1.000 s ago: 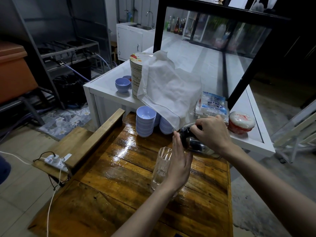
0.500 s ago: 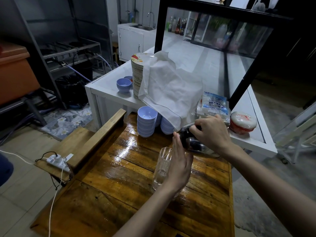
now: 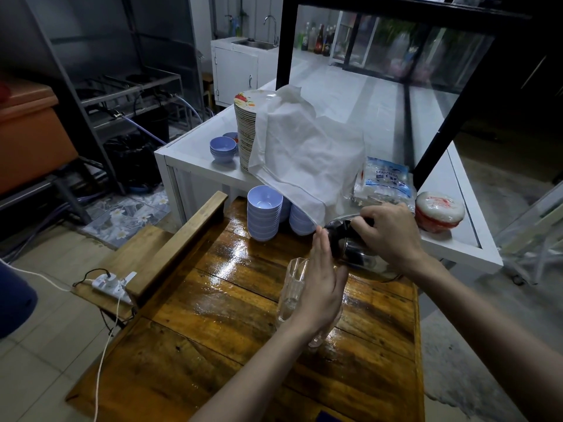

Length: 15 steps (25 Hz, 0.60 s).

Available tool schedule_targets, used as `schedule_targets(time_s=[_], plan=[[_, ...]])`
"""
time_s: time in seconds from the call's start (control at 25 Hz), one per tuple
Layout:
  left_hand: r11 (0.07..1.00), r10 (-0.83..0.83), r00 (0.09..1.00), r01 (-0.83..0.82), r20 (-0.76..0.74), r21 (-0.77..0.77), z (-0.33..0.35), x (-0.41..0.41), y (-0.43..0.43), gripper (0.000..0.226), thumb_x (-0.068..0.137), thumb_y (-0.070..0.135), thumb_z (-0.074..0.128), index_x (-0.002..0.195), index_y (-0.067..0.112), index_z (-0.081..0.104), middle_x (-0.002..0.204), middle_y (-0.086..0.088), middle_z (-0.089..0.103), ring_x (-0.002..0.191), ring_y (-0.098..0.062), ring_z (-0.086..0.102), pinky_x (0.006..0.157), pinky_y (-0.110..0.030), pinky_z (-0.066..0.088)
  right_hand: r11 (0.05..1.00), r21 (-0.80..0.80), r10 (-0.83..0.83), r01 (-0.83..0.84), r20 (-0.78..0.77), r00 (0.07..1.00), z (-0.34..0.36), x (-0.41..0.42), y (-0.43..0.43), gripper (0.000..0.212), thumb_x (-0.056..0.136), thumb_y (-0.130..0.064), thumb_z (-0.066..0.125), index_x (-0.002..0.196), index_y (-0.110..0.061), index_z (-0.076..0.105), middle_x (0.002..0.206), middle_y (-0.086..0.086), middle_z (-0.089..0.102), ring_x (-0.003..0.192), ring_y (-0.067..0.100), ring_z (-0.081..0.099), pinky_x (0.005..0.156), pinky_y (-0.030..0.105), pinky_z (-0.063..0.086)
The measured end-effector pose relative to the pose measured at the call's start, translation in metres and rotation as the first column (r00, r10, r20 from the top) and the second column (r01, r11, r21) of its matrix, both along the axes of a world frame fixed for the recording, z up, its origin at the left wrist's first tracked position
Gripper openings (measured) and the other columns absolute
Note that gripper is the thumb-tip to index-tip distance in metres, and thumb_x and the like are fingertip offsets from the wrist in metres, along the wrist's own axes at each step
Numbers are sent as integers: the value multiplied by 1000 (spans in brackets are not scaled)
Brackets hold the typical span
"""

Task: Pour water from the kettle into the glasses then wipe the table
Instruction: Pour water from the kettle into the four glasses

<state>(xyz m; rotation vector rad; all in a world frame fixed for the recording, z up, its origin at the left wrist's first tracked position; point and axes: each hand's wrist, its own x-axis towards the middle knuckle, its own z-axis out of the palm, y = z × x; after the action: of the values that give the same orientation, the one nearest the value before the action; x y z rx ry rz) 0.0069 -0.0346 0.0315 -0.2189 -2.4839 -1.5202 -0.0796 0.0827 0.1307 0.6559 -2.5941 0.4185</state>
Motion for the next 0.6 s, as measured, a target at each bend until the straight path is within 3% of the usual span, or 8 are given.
schedule_targets(time_s=[0.12, 0.2, 0.32, 0.4, 0.52, 0.6], plan=[[989, -32, 998, 24, -51, -144, 5, -7, 2, 64, 103, 29, 33, 152, 14, -6, 161, 0, -13, 146, -5, -16, 121, -32, -1, 968, -228, -78, 106, 126, 989, -12, 5, 25, 44, 84, -37, 48, 51, -10, 59, 48, 7, 57, 47, 23, 51, 48, 29, 31], [968, -95, 992, 74, -77, -239, 9, -14, 6, 62, 103, 26, 33, 153, 12, 0, 162, -2, -7, 147, -7, -12, 121, -32, -2, 888, -397, -140, 230, 243, 960, -23, 16, 42, 39, 88, -28, 55, 52, -14, 59, 52, 6, 58, 50, 19, 49, 46, 28, 32], [901, -243, 969, 209, -43, -381, 15, -25, 19, 60, 102, 24, 35, 153, 8, 7, 162, -8, 2, 148, -16, -4, 121, -33, 0, 671, -594, -240, 443, 392, 888, -48, 34, 68, 32, 87, -21, 59, 58, -10, 66, 61, 13, 64, 57, 18, 52, 55, 31, 39], [829, -346, 938, 307, 2, -467, 13, -30, 32, 58, 102, 22, 37, 152, 5, 12, 161, -13, 7, 149, -21, 3, 119, -32, 0, 513, -654, -270, 557, 493, 827, -76, 47, 86, 30, 86, -24, 58, 58, -15, 67, 61, 7, 64, 59, 18, 54, 59, 33, 43], [698, -459, 880, 441, 120, -564, 0, -34, 53, 59, 103, 27, 35, 151, 4, 12, 160, -15, 7, 148, -24, 4, 116, -29, -2, 257, -683, -233, 684, 643, 730, -124, 66, 109, 29, 80, -32, 57, 57, -18, 69, 62, 2, 65, 67, 24, 61, 63, 39, 50], [586, -510, 833, 518, 213, -623, -16, -35, 63, 61, 103, 31, 33, 152, 6, 7, 161, -14, 3, 149, -24, 1, 116, -28, -4, 153, -649, -223, 745, 712, 666, -150, 79, 118, 28, 80, -30, 56, 57, -19, 69, 63, 0, 65, 68, 23, 61, 65, 40, 50]])
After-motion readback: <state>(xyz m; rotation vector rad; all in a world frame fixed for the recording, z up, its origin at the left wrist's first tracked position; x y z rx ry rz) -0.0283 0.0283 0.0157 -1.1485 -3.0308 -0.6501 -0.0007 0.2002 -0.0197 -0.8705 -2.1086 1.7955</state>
